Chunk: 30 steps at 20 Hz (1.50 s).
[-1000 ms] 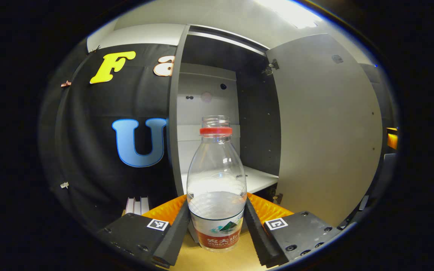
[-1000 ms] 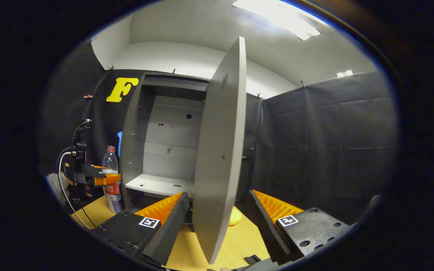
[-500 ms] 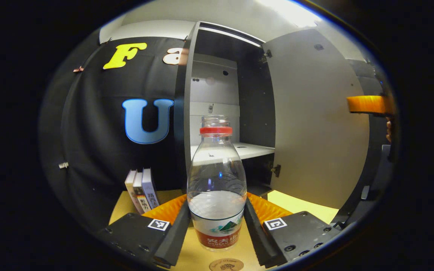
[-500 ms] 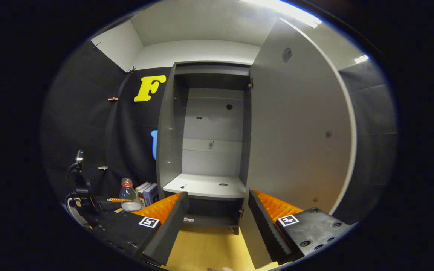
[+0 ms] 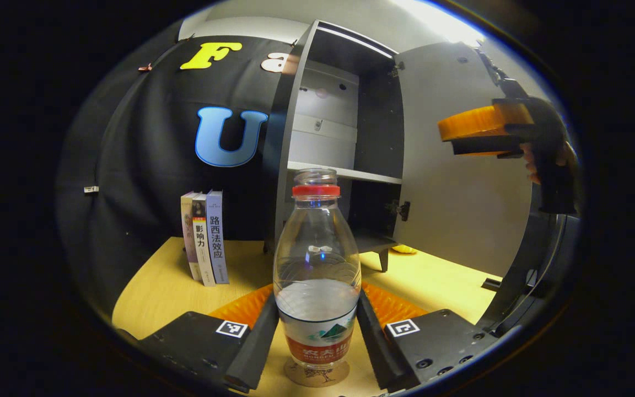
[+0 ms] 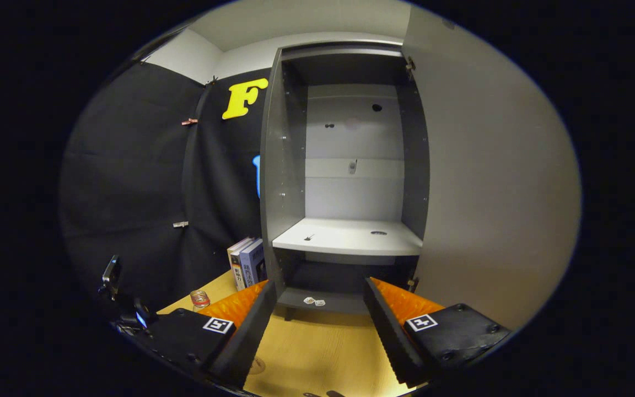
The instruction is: Open the cabinet door with the right hand, grasp the bottle in the cabinet with the left hand and place it on the coaster, then close the cabinet door with the right hand.
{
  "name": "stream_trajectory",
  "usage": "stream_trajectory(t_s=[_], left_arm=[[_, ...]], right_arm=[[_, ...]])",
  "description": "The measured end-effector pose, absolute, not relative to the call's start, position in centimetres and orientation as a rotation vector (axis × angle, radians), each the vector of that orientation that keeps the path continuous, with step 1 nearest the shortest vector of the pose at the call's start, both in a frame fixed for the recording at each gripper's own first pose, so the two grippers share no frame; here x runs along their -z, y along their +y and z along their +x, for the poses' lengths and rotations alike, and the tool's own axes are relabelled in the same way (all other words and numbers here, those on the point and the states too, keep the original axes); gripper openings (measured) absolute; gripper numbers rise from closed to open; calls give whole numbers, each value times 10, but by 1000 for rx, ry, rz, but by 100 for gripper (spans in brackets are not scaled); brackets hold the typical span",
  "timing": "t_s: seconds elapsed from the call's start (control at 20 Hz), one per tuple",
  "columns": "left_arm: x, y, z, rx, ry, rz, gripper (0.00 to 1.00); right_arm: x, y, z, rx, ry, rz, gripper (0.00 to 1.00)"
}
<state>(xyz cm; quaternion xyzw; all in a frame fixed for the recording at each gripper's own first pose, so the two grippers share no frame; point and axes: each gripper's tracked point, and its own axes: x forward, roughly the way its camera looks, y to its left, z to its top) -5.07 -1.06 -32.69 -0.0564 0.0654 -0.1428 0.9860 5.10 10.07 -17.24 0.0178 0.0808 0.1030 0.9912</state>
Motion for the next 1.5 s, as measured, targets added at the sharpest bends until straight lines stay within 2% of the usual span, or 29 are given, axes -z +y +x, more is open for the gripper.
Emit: stream_trajectory(t_s=[0.25, 0.65, 0.8, 0.85, 1.2, 1.5], left_arm=[[368, -19, -48, 300, 159, -89, 77], [391, -19, -52, 295, 171, -68, 81], [393, -20, -55, 298, 183, -72, 87], [390, -20, -56, 297, 179, -75, 96], [342, -24, -49, 313, 134, -74, 97], [229, -44, -52, 379, 42, -14, 95]], right_arm=[[202, 101, 57, -228, 213, 37, 98], [218, 105, 61, -259, 261, 27, 98], [217, 108, 61, -268, 265, 31, 98], [215, 108, 61, -270, 263, 33, 98], [190, 104, 63, -259, 224, 25, 98], [131, 85, 31, -250, 147, -23, 98]])
